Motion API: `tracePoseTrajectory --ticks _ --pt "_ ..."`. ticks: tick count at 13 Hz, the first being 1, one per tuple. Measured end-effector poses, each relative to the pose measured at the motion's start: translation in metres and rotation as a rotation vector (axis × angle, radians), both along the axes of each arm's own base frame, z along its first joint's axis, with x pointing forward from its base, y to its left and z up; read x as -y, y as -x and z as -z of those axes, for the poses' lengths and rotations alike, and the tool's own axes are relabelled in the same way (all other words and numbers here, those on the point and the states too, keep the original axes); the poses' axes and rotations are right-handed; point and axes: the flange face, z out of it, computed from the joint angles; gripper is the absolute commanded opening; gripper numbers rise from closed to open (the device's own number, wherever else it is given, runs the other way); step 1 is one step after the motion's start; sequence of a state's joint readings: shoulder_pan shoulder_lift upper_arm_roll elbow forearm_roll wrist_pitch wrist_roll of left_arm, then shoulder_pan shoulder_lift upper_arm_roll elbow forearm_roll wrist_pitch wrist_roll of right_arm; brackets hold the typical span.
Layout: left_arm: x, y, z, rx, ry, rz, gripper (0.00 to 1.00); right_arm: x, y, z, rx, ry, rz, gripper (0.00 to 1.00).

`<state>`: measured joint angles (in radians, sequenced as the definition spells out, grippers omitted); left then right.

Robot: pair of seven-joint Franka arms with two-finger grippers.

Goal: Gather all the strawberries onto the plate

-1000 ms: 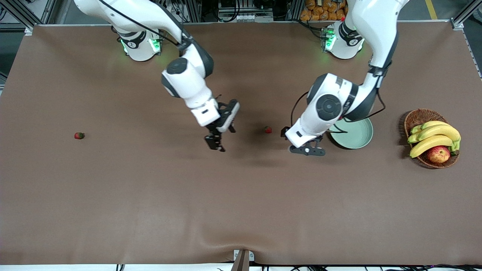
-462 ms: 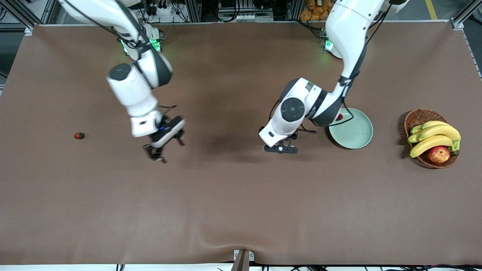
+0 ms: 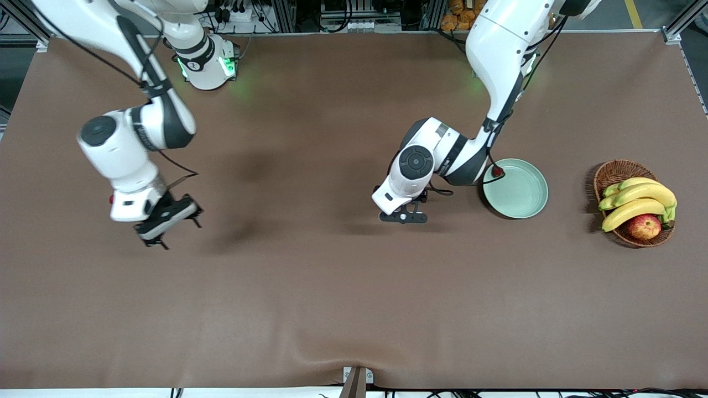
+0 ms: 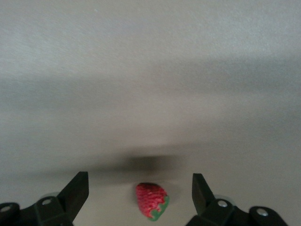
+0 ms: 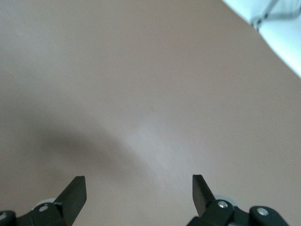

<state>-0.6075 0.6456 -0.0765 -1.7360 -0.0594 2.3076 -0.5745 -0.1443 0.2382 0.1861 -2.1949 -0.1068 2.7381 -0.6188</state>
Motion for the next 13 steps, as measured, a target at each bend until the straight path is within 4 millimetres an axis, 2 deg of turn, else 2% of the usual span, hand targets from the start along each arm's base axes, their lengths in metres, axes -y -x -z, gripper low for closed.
tracePoseTrajectory --ticks 3,5,7,9,11,13 --pt "0.01 0.009 0.006 -0.004 -0.006 -0.011 0.77 0.078 0.012 0.009 -0.123 0.027 0.065 1.0" --pt "0.012 0.012 0.008 -0.007 -0.008 -0.011 0.73 0.134 0.029 0.018 -0.218 0.026 0.126 1.0" --pt "0.011 0.014 0.012 -0.013 -0.014 -0.011 0.68 0.18 0.048 0.025 -0.286 0.014 0.19 1.0" --pt "0.008 0.016 0.016 -0.02 -0.021 -0.012 0.64 0.213 0.064 0.03 -0.326 0.0 0.243 1.0" --pt "0.008 0.018 0.017 -0.024 -0.024 -0.011 0.6 0.233 0.077 0.038 -0.357 -0.012 0.27 1.0" --pt "0.01 0.02 0.018 -0.025 -0.026 -0.022 0.42 0.239 0.082 0.052 -0.382 -0.026 0.283 1.0"
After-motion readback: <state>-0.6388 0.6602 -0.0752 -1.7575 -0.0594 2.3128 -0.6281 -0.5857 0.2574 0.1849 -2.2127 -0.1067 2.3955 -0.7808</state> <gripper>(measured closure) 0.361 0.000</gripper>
